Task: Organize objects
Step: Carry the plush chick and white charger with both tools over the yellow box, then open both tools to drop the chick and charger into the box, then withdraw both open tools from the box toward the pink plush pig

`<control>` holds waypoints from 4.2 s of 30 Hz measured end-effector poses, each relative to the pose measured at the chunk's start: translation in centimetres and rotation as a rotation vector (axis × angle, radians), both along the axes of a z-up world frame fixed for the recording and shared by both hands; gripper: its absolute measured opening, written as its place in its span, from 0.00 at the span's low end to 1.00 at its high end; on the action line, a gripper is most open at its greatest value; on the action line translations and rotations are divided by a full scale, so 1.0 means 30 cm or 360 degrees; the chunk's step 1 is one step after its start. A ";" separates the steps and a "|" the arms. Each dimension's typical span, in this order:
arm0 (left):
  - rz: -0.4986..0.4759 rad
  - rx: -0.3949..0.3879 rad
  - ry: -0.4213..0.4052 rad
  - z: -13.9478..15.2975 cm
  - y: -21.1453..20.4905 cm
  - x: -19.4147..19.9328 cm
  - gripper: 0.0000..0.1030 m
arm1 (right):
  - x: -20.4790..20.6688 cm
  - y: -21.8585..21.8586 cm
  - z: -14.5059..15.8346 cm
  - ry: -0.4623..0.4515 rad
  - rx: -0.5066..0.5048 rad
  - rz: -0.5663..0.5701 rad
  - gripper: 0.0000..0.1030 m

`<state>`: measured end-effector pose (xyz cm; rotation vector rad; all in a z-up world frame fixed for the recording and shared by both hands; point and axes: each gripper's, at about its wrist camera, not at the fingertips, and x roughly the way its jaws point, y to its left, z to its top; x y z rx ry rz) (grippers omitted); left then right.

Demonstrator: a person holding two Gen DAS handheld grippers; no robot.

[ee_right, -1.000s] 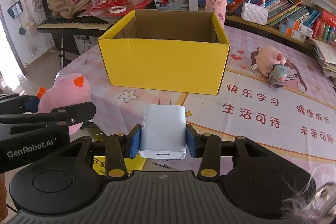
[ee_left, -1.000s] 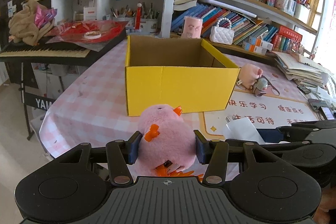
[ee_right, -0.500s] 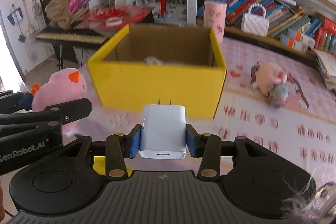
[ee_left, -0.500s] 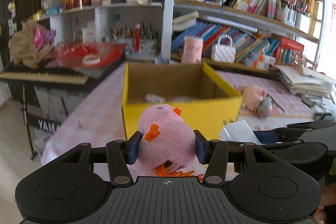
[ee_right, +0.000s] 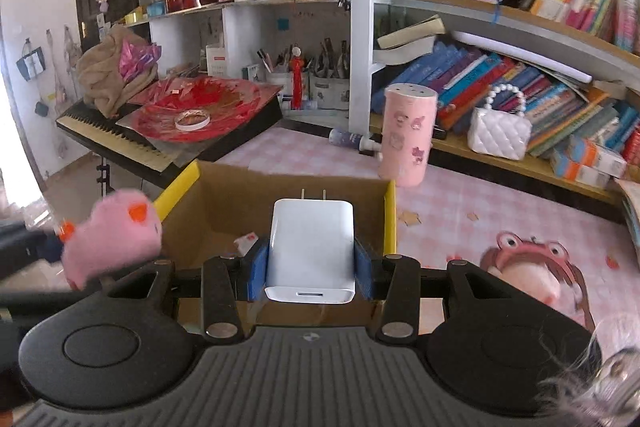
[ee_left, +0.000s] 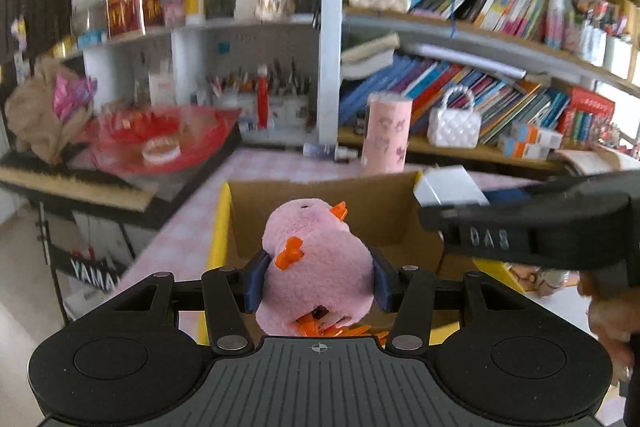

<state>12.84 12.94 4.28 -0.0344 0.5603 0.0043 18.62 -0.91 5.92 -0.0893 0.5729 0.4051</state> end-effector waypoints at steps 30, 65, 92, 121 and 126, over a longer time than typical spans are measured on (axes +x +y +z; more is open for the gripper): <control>0.0098 -0.0016 0.0494 -0.225 -0.018 0.228 0.51 | 0.465 0.278 -0.273 0.0558 -0.0444 0.0505 0.40; 0.0276 0.0057 -0.0071 -0.018 0.080 -0.301 0.86 | -0.251 -0.060 -0.023 -0.0197 -0.0058 -0.0245 0.68; 0.0135 0.0063 0.0123 -0.138 0.005 -0.576 0.86 | -0.680 -0.110 -0.219 0.0071 -0.0245 -0.0282 0.68; -0.0313 0.0059 0.0255 -0.195 -0.449 -0.328 0.86 | -0.579 -0.584 -0.263 0.0242 -0.0263 -0.0749 0.68; -0.0348 0.0040 0.0266 -0.200 -0.515 -0.270 0.86 | -0.517 -0.650 -0.263 0.0247 -0.0254 -0.0761 0.66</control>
